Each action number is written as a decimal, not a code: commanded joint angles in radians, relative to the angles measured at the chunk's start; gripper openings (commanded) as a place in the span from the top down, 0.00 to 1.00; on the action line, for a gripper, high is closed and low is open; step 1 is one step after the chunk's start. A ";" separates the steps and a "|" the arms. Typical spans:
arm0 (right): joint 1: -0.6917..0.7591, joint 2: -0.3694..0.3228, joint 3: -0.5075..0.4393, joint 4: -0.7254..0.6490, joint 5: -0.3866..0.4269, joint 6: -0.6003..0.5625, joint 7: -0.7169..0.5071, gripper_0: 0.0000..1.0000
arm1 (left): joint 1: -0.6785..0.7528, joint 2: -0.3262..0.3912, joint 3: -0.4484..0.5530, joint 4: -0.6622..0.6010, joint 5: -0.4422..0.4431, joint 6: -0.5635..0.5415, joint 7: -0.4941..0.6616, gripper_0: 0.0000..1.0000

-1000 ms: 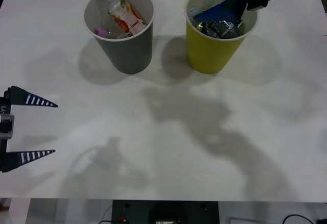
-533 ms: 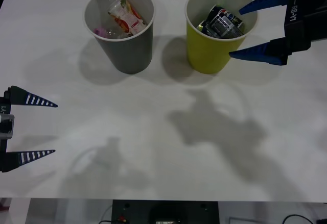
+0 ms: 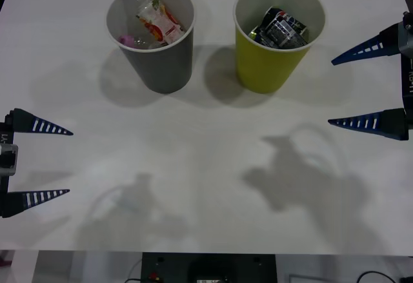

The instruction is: Put the can into the green bin and the plastic bottle into the gray bin

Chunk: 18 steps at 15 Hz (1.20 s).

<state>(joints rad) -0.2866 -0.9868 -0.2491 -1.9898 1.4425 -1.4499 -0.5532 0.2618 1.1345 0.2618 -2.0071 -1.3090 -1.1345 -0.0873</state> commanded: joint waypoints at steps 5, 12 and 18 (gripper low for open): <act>0.184 0.003 -0.090 0.000 -0.037 -0.032 0.165 0.00 | 0.000 0.000 0.000 0.000 0.000 0.000 0.000 0.02; 0.300 0.003 -0.142 0.000 -0.042 -0.063 0.254 0.00 | 0.000 0.000 0.000 0.000 0.000 0.000 0.000 0.02; 0.346 0.003 -0.147 0.002 -0.044 -0.063 0.280 0.00 | 0.000 0.000 0.000 0.000 0.000 0.000 0.000 0.02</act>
<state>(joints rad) 0.0571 -0.9834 -0.3959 -1.9894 1.3972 -1.5126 -0.2745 0.2618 1.1345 0.2618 -2.0072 -1.3090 -1.1345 -0.0873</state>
